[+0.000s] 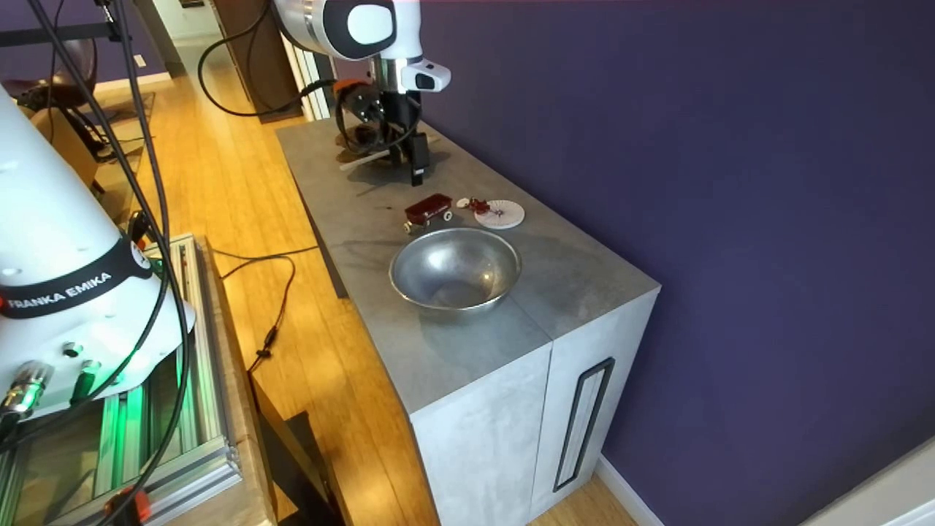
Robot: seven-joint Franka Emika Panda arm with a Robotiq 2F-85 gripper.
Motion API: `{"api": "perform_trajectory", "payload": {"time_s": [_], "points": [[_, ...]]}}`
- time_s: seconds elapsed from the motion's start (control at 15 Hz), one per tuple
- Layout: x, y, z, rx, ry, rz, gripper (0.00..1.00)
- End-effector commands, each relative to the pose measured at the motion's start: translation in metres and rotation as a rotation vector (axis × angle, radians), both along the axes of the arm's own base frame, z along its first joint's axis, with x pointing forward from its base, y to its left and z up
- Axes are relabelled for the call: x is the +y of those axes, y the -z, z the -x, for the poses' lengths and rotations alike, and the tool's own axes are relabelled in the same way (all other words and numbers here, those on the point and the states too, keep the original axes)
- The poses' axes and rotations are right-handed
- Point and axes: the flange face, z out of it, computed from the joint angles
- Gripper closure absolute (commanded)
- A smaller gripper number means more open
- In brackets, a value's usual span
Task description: Pick up the red trolley and move it to the left side of the table, pick up the object from the kitchen counter and put it in th
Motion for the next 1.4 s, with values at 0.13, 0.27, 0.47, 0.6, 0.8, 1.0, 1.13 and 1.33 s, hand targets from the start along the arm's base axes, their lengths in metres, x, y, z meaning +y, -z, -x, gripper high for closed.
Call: {"api": "perform_trajectory", "payload": {"time_s": [0.13,0.27,0.47,0.6,0.8,1.0,1.13,1.33], "points": [[0.019,-0.001,0.023,0.086,0.038,0.014,0.0],[0.031,0.004,0.037,0.152,0.04,0.024,0.0],[0.049,0.009,0.051,0.202,0.052,-0.014,0.0],[0.059,0.015,0.054,0.202,0.059,-0.048,0.0],[0.063,0.028,0.051,0.201,0.056,-0.085,0.0],[0.063,0.038,0.043,0.149,0.094,-0.102,0.0],[0.065,0.047,0.036,0.114,0.121,-0.118,0.0],[0.065,0.056,0.033,0.086,0.138,-0.101,0.0]]}}
